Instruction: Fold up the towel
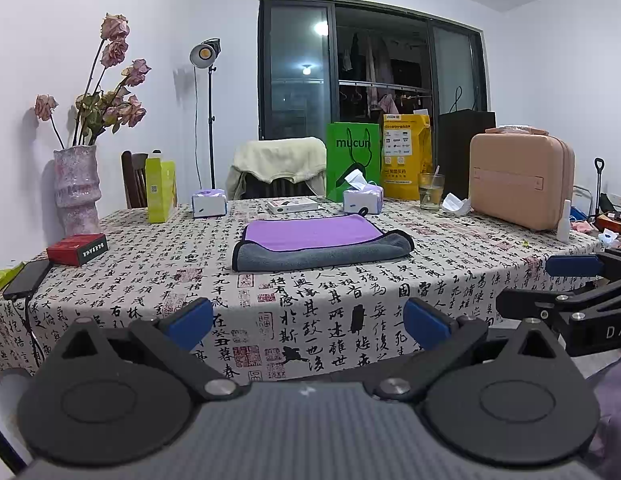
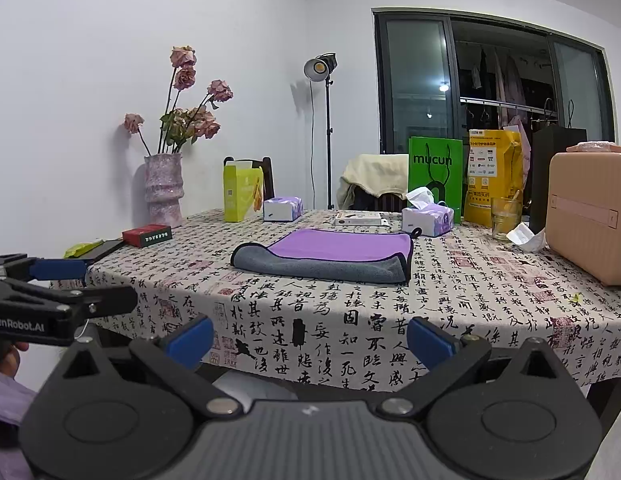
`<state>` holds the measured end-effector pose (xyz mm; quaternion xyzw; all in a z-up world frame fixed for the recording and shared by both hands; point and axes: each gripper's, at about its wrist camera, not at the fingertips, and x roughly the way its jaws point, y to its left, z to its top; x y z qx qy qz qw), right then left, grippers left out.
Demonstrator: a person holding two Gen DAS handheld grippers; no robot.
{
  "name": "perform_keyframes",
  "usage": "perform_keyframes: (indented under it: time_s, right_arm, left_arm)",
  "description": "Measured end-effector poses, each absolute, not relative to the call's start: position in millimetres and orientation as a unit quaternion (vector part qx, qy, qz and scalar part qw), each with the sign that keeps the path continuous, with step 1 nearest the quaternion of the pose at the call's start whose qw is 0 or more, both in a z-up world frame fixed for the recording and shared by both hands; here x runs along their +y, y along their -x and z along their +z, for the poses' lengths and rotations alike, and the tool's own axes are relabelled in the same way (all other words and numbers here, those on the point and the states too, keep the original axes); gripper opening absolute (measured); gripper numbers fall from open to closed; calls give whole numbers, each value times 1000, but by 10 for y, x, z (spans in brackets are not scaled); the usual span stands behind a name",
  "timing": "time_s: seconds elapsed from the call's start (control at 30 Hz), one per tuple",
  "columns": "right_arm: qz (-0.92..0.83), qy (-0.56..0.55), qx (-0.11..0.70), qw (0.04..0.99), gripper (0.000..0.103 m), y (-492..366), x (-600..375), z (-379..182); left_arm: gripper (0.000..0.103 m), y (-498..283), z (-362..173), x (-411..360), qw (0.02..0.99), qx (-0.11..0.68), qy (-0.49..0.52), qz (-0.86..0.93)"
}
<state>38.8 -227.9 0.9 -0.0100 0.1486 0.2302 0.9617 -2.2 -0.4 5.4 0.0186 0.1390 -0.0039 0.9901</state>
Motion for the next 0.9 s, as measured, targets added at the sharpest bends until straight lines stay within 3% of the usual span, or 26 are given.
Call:
perform_keyframes:
  time_s: [0.9]
  right_arm:
    - [225, 10, 149, 963, 103, -402, -2301, -11]
  left_arm:
    - [103, 42, 36, -10, 991, 134, -22, 3]
